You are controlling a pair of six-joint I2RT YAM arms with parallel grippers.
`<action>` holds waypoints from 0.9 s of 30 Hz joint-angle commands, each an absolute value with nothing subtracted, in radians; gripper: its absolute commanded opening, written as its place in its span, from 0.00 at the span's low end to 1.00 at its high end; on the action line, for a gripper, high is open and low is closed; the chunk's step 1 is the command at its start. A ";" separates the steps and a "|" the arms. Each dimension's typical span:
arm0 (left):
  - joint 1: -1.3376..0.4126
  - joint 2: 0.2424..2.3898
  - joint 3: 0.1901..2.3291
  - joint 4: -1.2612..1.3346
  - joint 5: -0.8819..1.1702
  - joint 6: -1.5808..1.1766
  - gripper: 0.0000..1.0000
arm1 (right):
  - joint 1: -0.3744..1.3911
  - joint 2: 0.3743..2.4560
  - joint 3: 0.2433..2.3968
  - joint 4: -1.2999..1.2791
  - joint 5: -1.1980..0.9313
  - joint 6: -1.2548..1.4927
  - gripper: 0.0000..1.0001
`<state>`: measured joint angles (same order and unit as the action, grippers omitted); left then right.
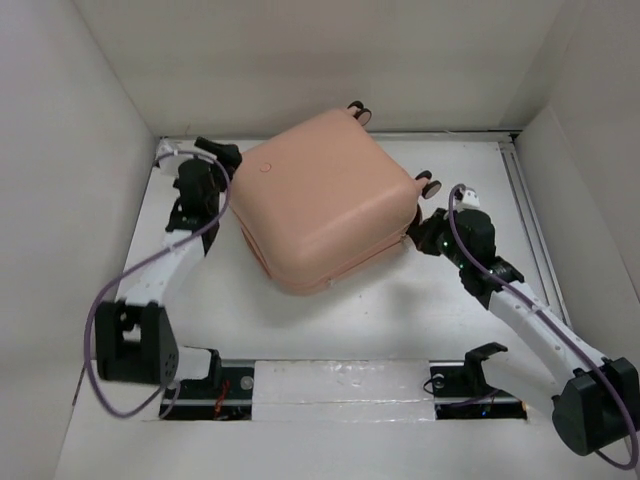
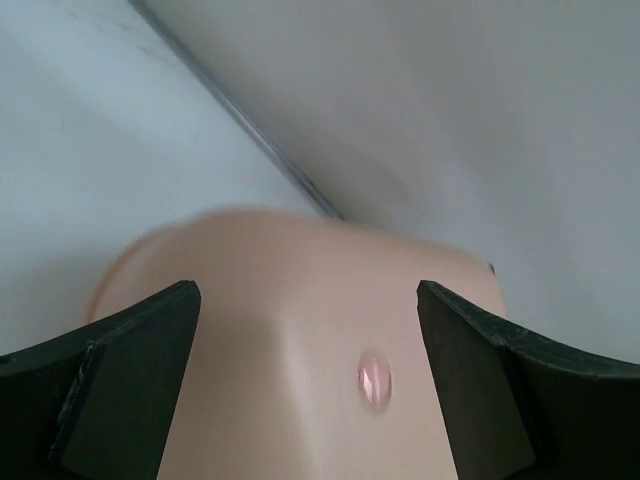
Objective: Pack the luggage
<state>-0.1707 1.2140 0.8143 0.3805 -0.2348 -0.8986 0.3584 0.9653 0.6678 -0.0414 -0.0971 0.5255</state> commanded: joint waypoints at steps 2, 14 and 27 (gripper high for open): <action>-0.069 1.483 1.205 0.289 -0.115 -0.809 0.85 | 0.330 0.963 0.606 0.061 0.043 0.624 0.00; -0.020 2.135 1.910 -0.158 0.220 -0.548 0.83 | 0.302 1.221 0.655 0.149 -0.010 0.578 0.00; -0.060 1.806 1.131 0.382 0.336 -0.834 0.76 | 0.333 1.656 1.087 0.235 -0.313 0.509 0.00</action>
<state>0.0582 1.9297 1.2865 0.3275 0.2012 -0.8078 0.2661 1.5459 0.9596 0.1005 -0.0463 0.4938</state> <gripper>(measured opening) 0.759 0.009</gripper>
